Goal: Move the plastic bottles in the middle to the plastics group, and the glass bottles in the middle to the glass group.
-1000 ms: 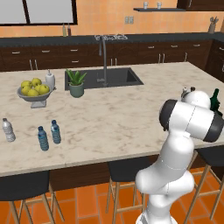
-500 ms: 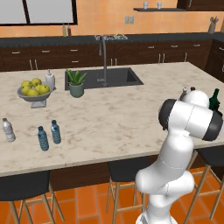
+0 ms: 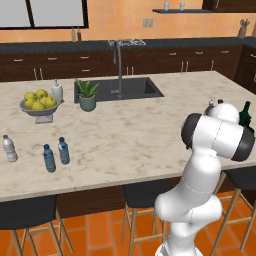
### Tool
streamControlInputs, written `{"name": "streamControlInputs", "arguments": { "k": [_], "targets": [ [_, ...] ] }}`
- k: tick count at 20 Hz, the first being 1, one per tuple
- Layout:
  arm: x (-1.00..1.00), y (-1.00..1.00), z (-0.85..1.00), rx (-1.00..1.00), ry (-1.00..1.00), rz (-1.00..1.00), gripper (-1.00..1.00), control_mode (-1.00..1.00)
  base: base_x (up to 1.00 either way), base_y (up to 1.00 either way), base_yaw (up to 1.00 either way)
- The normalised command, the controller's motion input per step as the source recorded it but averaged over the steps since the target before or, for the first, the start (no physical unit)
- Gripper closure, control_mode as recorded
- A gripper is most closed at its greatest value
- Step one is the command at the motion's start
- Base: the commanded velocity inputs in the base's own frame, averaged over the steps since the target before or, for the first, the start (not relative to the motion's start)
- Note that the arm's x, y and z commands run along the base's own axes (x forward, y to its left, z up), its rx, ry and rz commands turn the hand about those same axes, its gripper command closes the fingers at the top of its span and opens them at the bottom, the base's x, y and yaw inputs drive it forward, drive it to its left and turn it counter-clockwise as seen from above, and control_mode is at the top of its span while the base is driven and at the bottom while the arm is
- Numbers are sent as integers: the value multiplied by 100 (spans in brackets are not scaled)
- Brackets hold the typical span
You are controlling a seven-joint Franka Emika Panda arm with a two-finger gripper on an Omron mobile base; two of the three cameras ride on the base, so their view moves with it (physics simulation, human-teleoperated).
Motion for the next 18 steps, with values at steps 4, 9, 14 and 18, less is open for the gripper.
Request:
{"name": "streamControlInputs", "arguments": {
  "k": [4,9,14,18],
  "targets": [
    [0,0,10,0,0,0,-100,-100,0,0,0],
    [-3,0,60,0,0,0,-100,-100,0,0,0],
    [-1,0,100,0,0,0,-100,-100,0,0,0],
    [-11,2,95,0,5,1,-100,-100,0,0,0]
  ]
}}
